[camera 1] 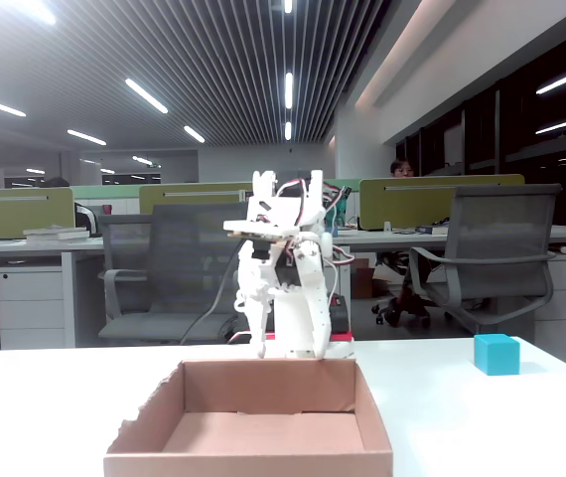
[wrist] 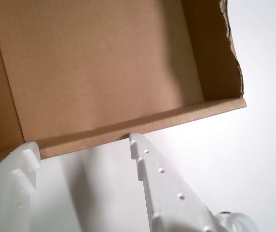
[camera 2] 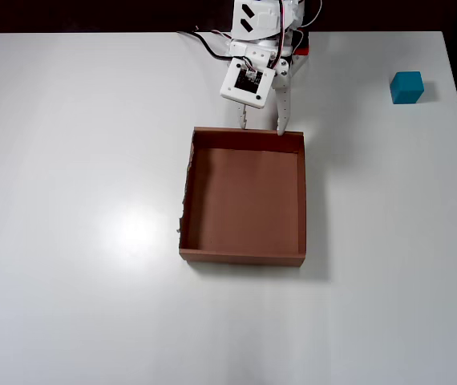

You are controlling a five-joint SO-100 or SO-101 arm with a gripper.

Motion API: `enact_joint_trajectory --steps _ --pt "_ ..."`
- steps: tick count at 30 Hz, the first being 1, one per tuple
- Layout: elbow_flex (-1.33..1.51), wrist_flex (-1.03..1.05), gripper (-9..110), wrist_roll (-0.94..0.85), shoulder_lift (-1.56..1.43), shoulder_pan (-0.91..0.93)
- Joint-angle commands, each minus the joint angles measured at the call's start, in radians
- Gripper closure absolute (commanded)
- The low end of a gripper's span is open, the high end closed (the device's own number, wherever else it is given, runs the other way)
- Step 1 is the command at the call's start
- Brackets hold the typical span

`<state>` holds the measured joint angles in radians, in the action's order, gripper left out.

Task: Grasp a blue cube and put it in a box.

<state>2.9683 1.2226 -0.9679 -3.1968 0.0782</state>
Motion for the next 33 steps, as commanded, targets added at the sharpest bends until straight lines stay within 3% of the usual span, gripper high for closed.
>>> enact_joint_trajectory --steps 1,20,24,33 --pt "0.003 0.017 77 0.002 0.012 -0.017" --pt "0.002 -0.002 77 0.006 0.012 -0.066" --pt "-0.066 -0.094 77 0.005 0.106 -0.163" --pt "-0.488 -0.063 74 -0.020 0.479 -0.437"
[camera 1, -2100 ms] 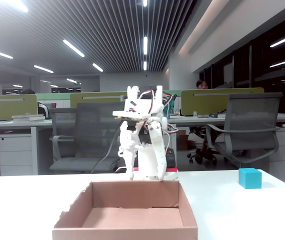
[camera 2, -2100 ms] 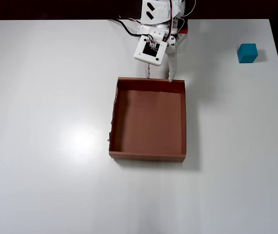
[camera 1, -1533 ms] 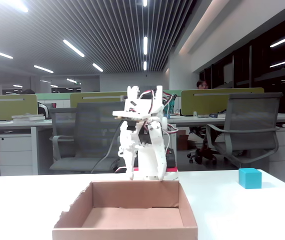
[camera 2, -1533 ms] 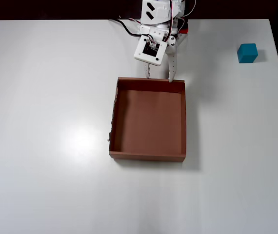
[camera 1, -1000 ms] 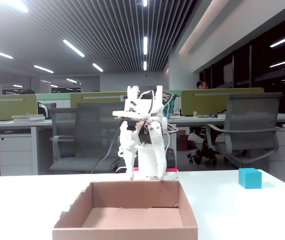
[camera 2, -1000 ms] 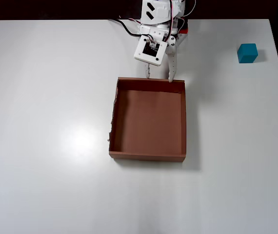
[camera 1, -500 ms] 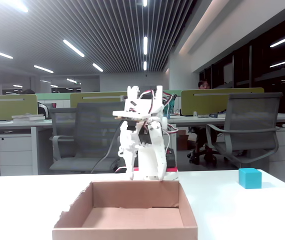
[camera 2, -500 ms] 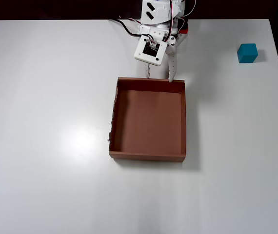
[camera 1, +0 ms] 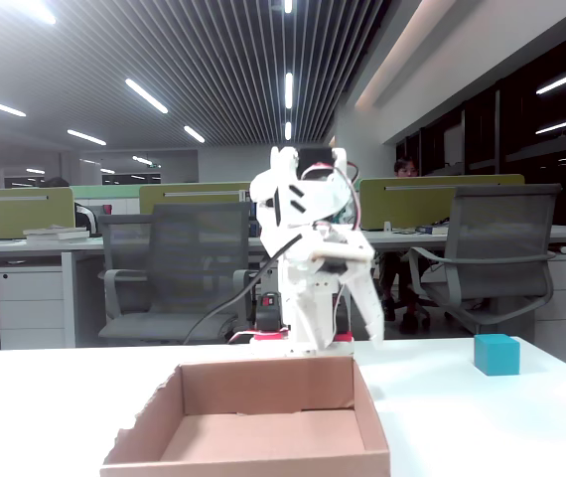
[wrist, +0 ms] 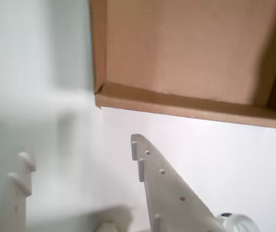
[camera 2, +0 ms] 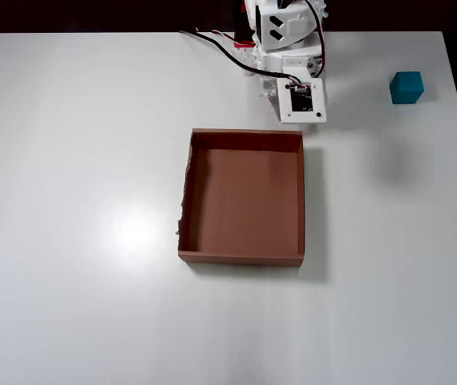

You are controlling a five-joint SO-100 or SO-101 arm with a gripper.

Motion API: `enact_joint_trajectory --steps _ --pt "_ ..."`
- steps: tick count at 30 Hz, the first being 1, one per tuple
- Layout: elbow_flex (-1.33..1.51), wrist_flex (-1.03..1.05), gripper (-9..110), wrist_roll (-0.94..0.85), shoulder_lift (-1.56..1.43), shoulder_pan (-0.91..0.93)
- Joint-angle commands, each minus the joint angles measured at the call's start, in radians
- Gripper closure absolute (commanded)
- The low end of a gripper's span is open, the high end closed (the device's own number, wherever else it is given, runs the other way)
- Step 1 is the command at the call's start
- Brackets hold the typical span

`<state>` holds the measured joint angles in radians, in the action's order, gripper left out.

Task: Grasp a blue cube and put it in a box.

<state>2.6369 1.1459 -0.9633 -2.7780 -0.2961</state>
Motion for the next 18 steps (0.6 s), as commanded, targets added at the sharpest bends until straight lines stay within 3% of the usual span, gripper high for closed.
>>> enact_joint_trajectory --steps 1,9,18 --pt "-0.204 0.032 74 -0.037 0.087 -0.091" --pt "-0.540 0.215 72 -0.106 0.301 -0.250" --pt "-0.640 0.321 71 -0.103 0.341 -0.497"
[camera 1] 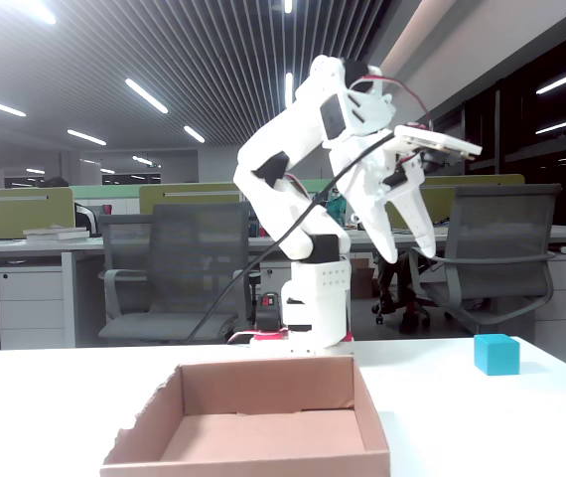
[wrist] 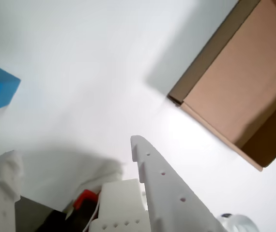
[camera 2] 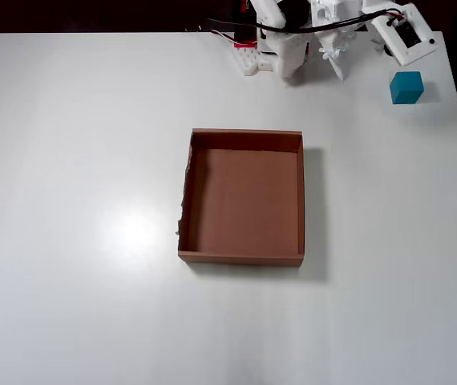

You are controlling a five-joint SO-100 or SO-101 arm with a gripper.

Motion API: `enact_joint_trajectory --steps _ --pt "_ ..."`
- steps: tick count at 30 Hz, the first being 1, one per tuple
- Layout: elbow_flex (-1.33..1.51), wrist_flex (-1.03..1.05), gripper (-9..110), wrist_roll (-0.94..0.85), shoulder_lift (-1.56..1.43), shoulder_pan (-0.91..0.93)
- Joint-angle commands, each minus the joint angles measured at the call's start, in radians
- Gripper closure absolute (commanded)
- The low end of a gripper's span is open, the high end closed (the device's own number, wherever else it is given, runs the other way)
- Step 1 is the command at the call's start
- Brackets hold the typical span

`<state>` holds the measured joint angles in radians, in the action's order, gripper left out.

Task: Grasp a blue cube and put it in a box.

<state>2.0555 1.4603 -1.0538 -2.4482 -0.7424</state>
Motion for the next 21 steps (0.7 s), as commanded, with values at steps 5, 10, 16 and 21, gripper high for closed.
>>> enact_joint_trajectory --steps 5,10,16,21 --pt "-0.094 -0.005 71 -0.015 0.094 -0.169" --pt "-0.146 -0.077 70 -0.017 0.238 -0.259" --pt "-0.249 -0.123 69 -0.060 0.425 -0.356" --pt "-0.344 -0.137 69 -0.146 0.565 -0.423"
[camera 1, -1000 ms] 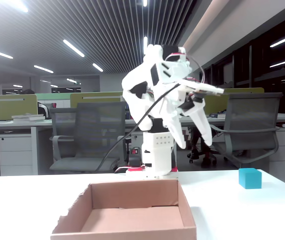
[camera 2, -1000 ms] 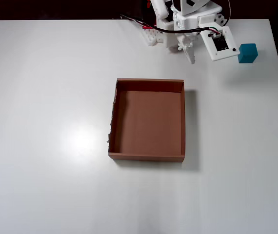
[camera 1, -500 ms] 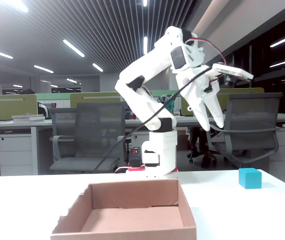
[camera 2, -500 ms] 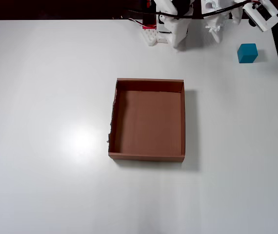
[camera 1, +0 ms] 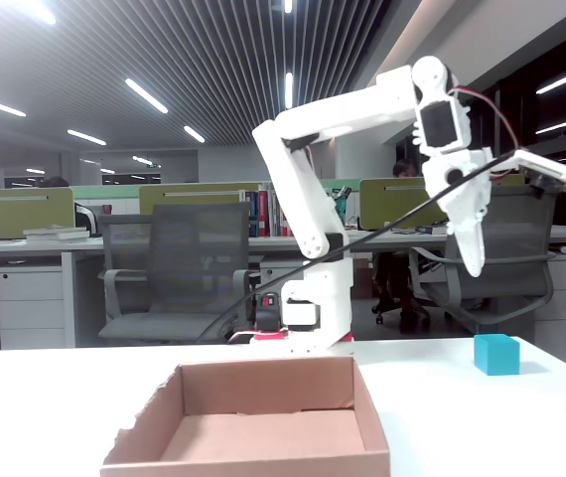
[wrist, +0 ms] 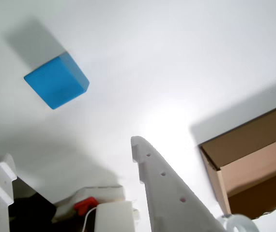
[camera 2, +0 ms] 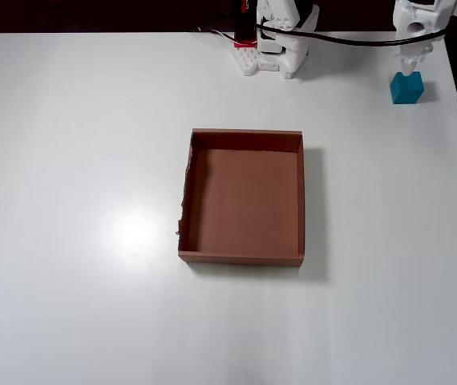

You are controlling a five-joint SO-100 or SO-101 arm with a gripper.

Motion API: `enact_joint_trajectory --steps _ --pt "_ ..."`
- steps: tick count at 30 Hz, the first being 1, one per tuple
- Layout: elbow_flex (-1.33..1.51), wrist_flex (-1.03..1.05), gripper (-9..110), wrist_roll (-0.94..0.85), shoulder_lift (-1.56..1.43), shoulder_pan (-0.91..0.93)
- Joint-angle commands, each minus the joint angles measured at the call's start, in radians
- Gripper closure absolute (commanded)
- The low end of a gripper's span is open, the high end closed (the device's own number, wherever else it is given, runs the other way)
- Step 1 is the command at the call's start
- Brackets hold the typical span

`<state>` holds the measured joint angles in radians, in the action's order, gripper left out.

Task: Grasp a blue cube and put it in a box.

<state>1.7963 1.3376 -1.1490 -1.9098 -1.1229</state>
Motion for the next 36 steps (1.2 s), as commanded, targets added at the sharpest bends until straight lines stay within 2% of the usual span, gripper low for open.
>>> enact_joint_trajectory --steps 1,11,19,29,36 --pt "-0.097 -0.015 69 -0.066 0.049 -0.054" --pt "-0.098 -0.060 69 -0.218 0.219 -0.084" --pt "-0.012 -0.227 69 -0.224 0.348 -0.118" --pt "-0.017 -0.184 69 -0.222 0.318 -0.153" --pt "0.049 -0.259 69 -0.215 0.324 -0.155"
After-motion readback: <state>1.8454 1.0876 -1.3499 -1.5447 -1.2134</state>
